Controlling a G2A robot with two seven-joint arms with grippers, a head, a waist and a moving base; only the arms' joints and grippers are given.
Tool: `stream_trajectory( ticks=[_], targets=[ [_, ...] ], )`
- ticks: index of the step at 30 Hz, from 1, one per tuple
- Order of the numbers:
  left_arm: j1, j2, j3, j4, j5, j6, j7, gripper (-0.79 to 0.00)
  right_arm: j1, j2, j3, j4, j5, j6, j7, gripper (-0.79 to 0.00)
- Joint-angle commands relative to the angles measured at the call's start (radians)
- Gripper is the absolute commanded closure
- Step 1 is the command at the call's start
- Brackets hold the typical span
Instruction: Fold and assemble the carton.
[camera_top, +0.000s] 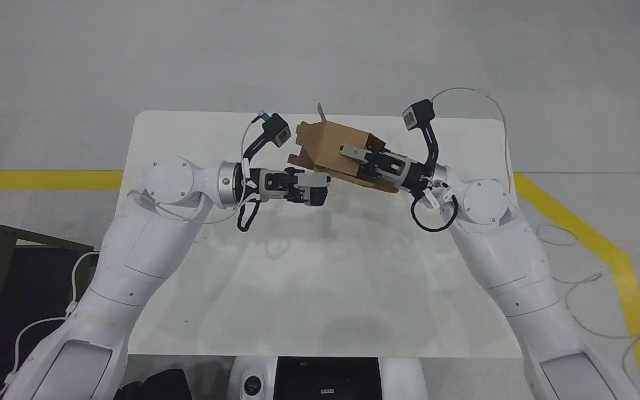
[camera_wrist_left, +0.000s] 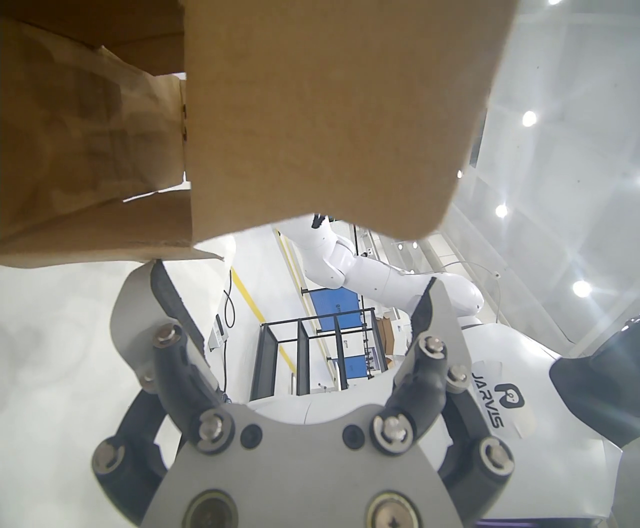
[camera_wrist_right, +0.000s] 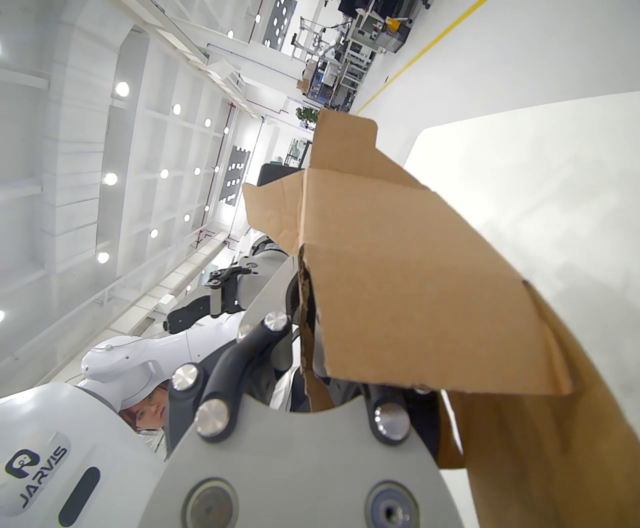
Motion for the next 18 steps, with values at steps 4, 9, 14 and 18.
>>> stream_trajectory(
  ticks=[4,9,14,18],
  targets=[
    [0.0,0.0,-0.008,0.002,-0.005,0.003,0.007,-0.785,-0.014,-0.003,-0.013,-0.014,-0.005,0.009,0.008,0.0],
    [0.003,0.0,-0.014,0.0,-0.007,0.007,0.008,-0.785,-0.019,-0.007,-0.028,-0.021,-0.003,0.011,0.008,0.0],
    [0.006,-0.001,-0.017,-0.002,-0.01,0.01,0.006,-0.785,-0.018,-0.011,-0.033,-0.019,-0.004,0.011,0.008,0.0],
    [0.008,-0.001,-0.02,-0.005,-0.01,0.012,0.004,-0.785,-0.019,-0.012,-0.033,-0.015,-0.007,0.01,0.009,0.0]
  ],
)
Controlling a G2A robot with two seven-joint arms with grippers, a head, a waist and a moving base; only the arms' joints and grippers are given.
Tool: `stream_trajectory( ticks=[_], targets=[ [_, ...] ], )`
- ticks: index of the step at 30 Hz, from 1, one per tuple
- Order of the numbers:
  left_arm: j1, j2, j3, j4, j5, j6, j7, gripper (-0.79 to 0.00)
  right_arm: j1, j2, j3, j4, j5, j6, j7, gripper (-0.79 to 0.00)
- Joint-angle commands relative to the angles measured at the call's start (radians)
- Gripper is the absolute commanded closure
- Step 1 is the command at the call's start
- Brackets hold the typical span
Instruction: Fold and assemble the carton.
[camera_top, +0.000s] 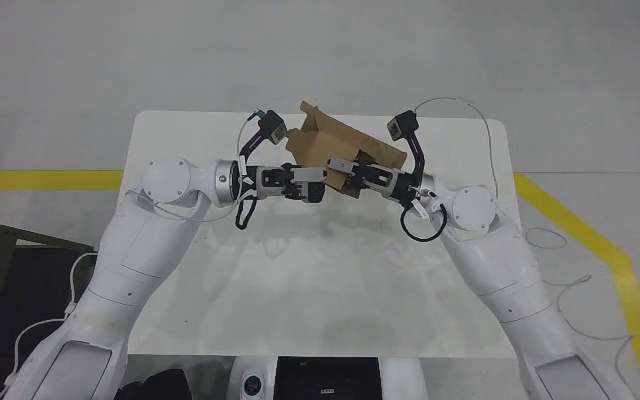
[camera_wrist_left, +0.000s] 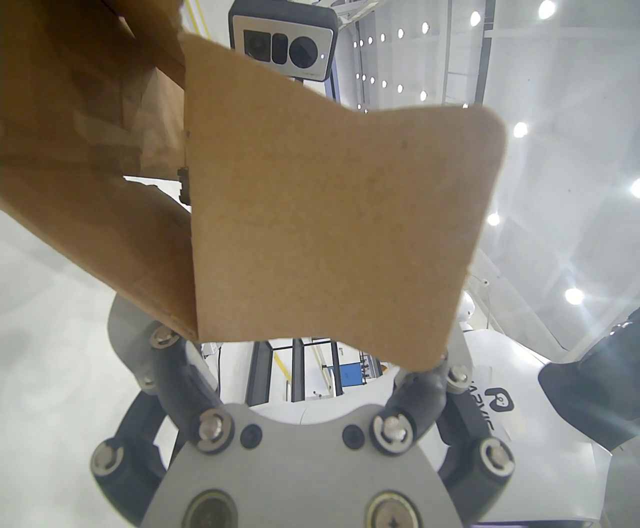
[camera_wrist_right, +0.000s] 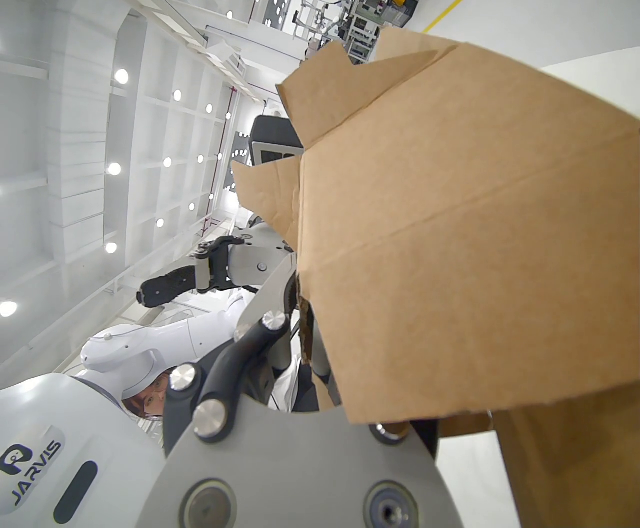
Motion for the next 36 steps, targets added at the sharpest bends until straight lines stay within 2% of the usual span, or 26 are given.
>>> stream_trajectory(
  ticks=[1,6,13,19,28,32,36],
  targets=[
    [0.001,0.0,-0.002,-0.002,0.0,0.001,-0.001,-0.785,-0.001,0.0,0.001,0.002,-0.001,0.0,0.0,0.0],
    [0.001,0.001,-0.014,-0.005,0.0,-0.003,-0.004,-0.785,0.003,0.002,0.02,0.019,-0.006,-0.004,0.0,0.0],
    [0.005,0.017,-0.09,0.003,0.038,-0.042,0.006,-0.785,0.014,0.011,0.062,0.054,-0.006,-0.005,0.042,0.0],
    [0.021,0.034,-0.155,0.017,0.085,-0.054,0.003,-0.785,0.024,0.019,0.086,0.079,0.023,0.005,0.139,0.0],
    [0.058,0.059,-0.214,0.047,0.303,-0.073,0.063,-0.785,0.02,0.035,0.13,0.077,0.089,-0.005,0.288,0.0],
    [0.067,0.064,-0.222,0.062,0.362,-0.043,0.112,-0.785,0.007,0.043,0.157,0.048,0.124,-0.011,0.33,0.0],
    [0.065,0.062,-0.199,0.061,0.374,-0.027,0.111,-0.785,-0.01,0.049,0.174,0.009,0.149,-0.009,0.356,0.0]
  ],
)
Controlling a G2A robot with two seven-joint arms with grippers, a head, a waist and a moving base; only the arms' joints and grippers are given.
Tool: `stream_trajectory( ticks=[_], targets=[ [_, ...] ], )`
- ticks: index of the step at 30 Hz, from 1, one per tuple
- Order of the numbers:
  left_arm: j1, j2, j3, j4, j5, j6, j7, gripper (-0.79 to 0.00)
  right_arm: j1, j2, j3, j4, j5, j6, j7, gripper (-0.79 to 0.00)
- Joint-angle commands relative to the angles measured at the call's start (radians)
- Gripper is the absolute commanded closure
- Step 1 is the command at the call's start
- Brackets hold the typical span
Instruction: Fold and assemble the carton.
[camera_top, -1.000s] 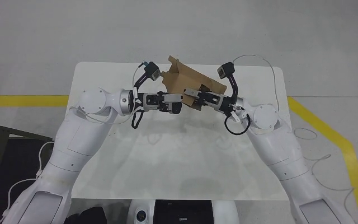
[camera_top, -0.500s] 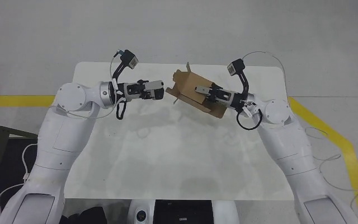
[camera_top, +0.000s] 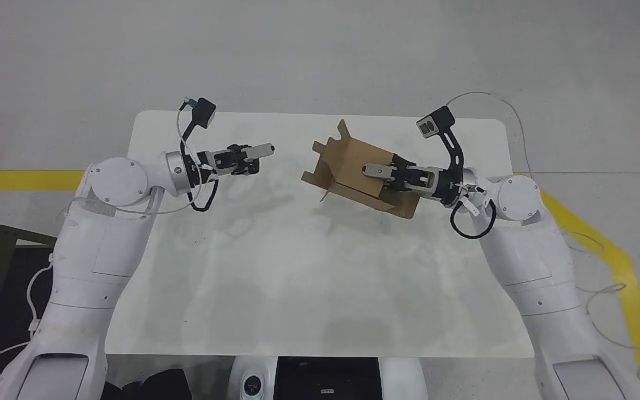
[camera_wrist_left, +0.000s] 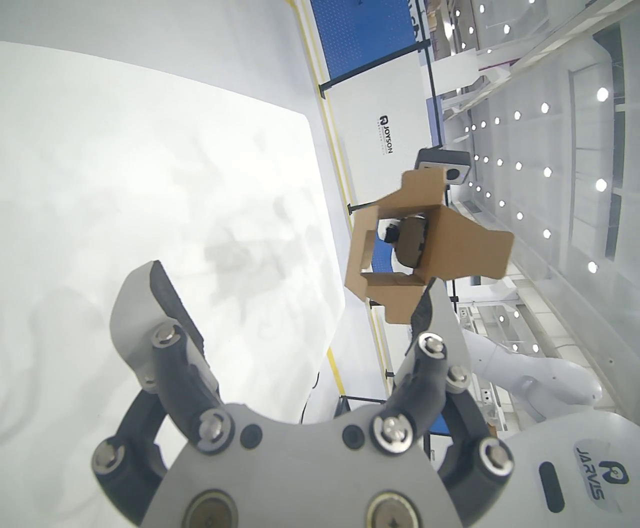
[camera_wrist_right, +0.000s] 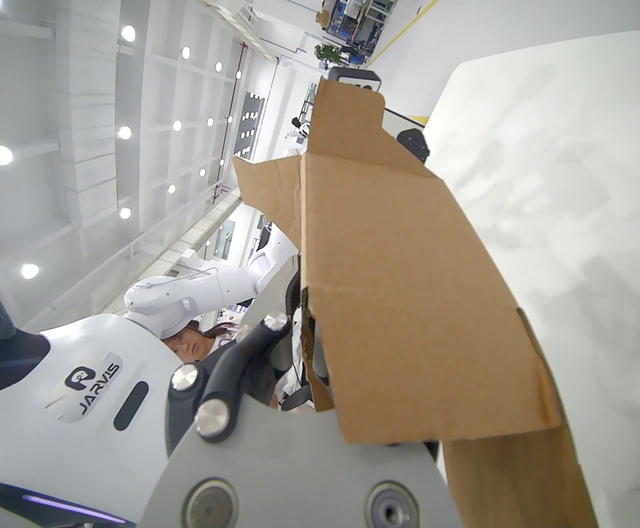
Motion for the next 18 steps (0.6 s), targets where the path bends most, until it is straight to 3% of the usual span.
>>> stream_trajectory(
  ticks=[1,18],
  targets=[
    [-0.005,-0.002,0.017,-0.001,0.003,0.007,-0.007,-0.785,-0.006,0.002,0.007,-0.014,0.01,0.0,0.005,0.0],
    [-0.088,-0.036,0.182,0.024,-0.033,-0.001,-0.066,-0.785,-0.014,0.006,0.005,-0.038,0.056,-0.017,0.009,0.0]
  ],
)
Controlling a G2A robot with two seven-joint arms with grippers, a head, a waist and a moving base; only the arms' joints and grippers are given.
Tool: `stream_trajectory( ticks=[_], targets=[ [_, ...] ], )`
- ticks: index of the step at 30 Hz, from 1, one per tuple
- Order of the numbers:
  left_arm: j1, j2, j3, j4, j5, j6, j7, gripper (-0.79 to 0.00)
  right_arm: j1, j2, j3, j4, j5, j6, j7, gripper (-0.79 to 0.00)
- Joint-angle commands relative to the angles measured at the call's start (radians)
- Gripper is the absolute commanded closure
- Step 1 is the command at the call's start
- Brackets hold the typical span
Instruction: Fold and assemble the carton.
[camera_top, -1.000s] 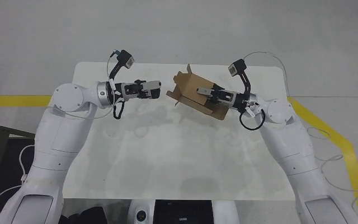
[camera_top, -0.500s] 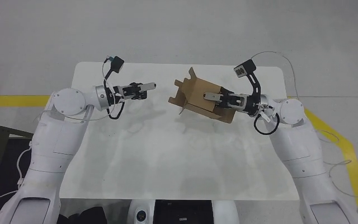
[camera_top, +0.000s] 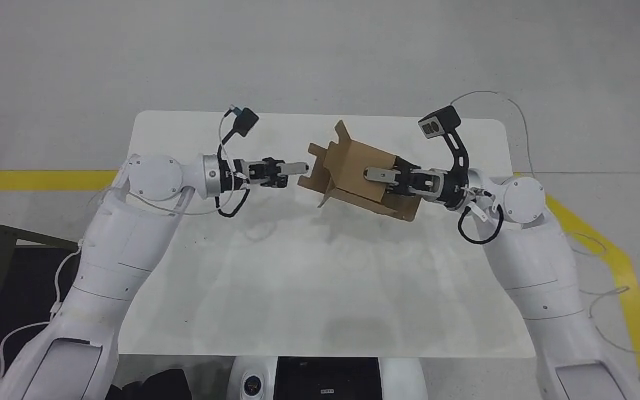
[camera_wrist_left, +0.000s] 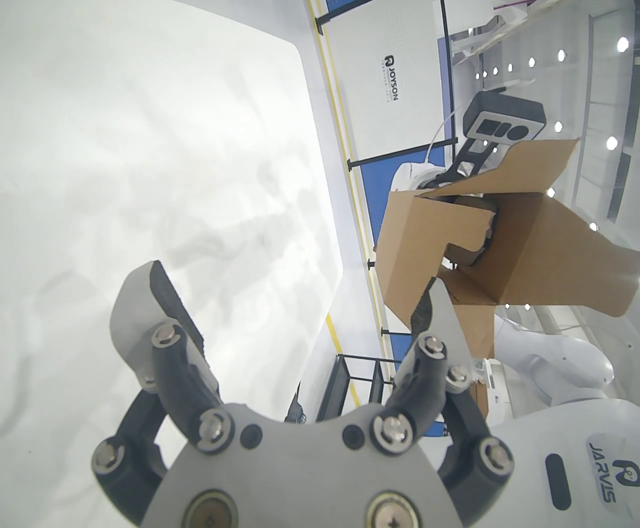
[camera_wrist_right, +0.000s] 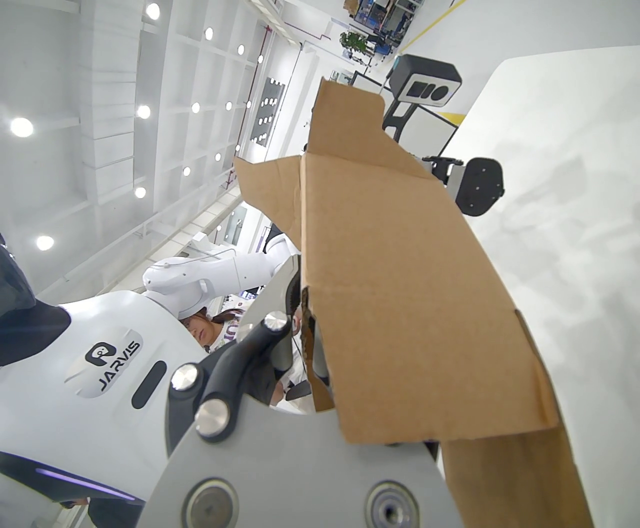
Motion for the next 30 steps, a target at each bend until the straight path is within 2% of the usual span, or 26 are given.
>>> stream_trajectory(
  ticks=[1,30],
  targets=[
    [-0.006,-0.003,0.014,0.005,-0.012,-0.007,-0.02,-0.785,0.0,-0.001,-0.001,0.004,0.006,-0.002,-0.008,0.0],
    [-0.055,-0.023,0.068,0.025,-0.081,-0.035,-0.037,-0.785,0.02,-0.01,-0.063,-0.015,0.032,-0.008,-0.007,0.0]
  ],
)
